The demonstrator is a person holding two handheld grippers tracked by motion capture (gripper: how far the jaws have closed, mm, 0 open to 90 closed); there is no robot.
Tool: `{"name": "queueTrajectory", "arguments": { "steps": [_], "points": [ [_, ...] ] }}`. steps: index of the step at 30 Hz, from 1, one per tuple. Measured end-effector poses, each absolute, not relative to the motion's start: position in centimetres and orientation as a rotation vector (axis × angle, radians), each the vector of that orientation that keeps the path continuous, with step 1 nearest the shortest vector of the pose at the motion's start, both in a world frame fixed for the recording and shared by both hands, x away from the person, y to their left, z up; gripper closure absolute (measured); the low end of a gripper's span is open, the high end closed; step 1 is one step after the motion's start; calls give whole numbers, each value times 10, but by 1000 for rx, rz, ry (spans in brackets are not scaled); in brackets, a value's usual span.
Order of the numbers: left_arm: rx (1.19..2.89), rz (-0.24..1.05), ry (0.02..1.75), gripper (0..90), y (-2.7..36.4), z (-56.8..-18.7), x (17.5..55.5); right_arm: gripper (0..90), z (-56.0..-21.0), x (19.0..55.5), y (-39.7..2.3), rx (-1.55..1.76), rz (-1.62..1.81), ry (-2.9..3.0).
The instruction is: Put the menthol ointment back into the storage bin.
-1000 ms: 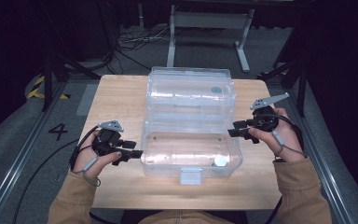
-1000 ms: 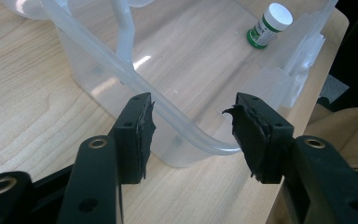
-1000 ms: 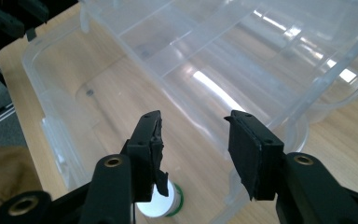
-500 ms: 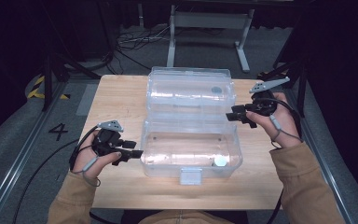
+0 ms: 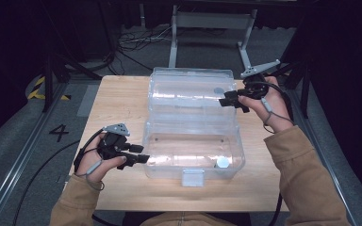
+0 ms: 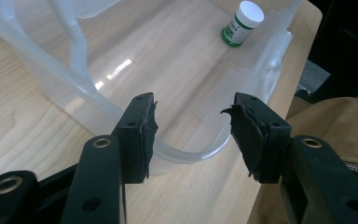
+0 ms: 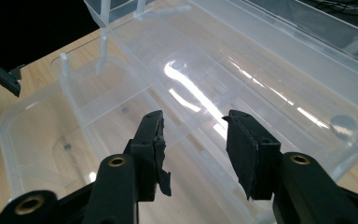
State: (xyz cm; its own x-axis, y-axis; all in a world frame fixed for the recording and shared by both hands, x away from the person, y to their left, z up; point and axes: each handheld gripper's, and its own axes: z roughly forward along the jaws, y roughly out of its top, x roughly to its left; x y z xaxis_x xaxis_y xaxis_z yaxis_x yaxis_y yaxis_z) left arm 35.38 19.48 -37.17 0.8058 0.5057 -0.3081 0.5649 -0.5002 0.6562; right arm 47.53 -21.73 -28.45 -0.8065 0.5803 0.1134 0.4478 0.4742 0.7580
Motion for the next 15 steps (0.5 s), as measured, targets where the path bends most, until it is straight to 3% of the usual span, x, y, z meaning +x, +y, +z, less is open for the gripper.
{"name": "queueTrajectory", "arguments": {
  "steps": [15],
  "points": [
    [2289,-173,653,504,164,-384,350,680,-296,495,-197,837,1152,2677]
  ]
}}
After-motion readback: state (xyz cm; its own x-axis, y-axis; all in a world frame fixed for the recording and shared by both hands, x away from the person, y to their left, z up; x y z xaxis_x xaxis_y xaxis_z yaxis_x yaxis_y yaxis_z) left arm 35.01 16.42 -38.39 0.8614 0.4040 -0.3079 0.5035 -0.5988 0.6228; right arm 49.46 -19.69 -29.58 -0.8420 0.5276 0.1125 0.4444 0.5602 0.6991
